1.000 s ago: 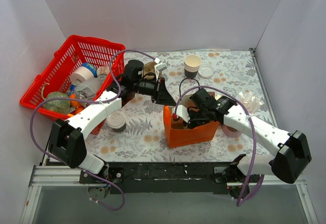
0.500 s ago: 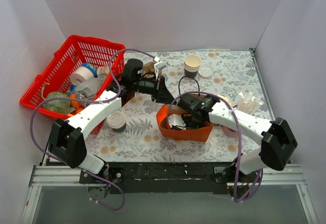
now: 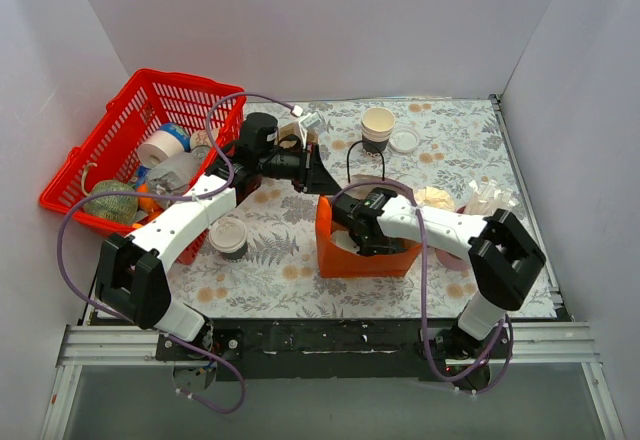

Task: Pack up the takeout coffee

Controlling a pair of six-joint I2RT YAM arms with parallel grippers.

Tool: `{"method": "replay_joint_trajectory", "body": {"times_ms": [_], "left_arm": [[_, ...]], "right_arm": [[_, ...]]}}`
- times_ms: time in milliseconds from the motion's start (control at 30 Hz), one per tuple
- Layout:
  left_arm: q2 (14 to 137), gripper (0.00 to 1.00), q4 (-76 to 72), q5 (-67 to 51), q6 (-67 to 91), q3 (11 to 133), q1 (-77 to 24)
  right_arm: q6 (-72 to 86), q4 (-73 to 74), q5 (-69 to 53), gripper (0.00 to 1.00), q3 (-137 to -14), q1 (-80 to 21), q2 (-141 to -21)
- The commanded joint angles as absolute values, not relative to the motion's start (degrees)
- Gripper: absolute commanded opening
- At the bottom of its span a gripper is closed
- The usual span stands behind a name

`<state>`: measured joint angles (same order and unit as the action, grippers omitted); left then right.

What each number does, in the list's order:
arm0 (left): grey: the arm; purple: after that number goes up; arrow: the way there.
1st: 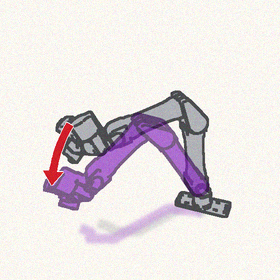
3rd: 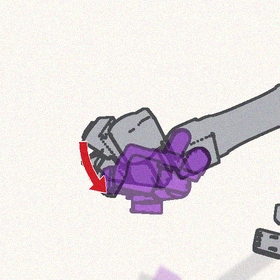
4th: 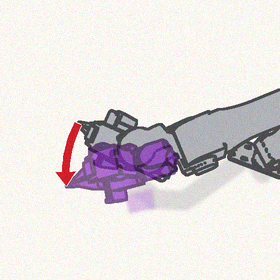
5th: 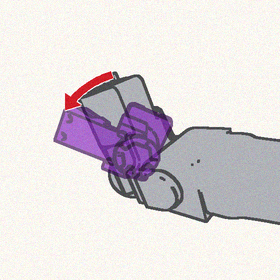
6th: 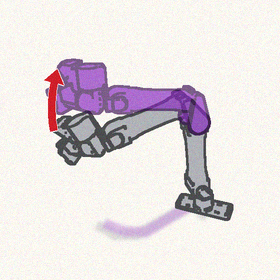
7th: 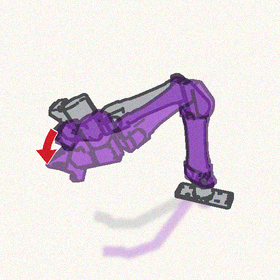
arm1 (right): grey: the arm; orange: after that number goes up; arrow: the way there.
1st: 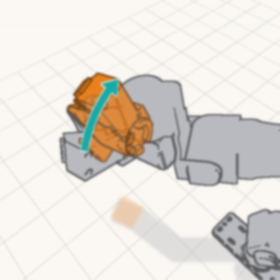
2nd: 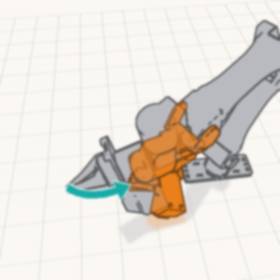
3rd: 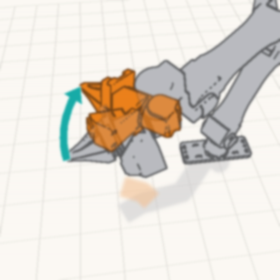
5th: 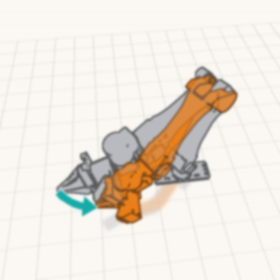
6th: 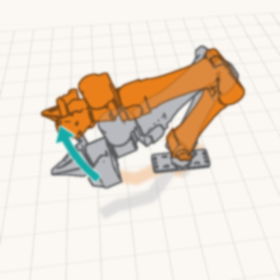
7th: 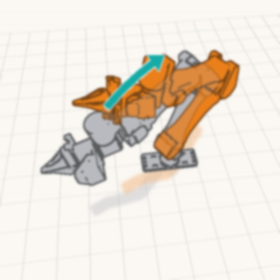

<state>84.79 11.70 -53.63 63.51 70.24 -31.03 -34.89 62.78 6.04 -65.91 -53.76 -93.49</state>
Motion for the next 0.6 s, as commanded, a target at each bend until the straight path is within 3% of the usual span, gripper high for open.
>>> {"method": "replay_joint_trajectory", "body": {"times_ms": [0, 567], "left_arm": [[81.74, 0.00, 11.95, -53.35, 67.23, 73.56, -32.70], [84.02, 0.00, 13.62, -52.47, 68.12, 75.32, -32.78]], "right_arm": [[-27.79, 68.20, 13.00, 0.01, -64.87, -54.93, -101.77], [-25.58, 64.95, 17.13, 0.01, -63.88, -56.78, -105.56]]}}
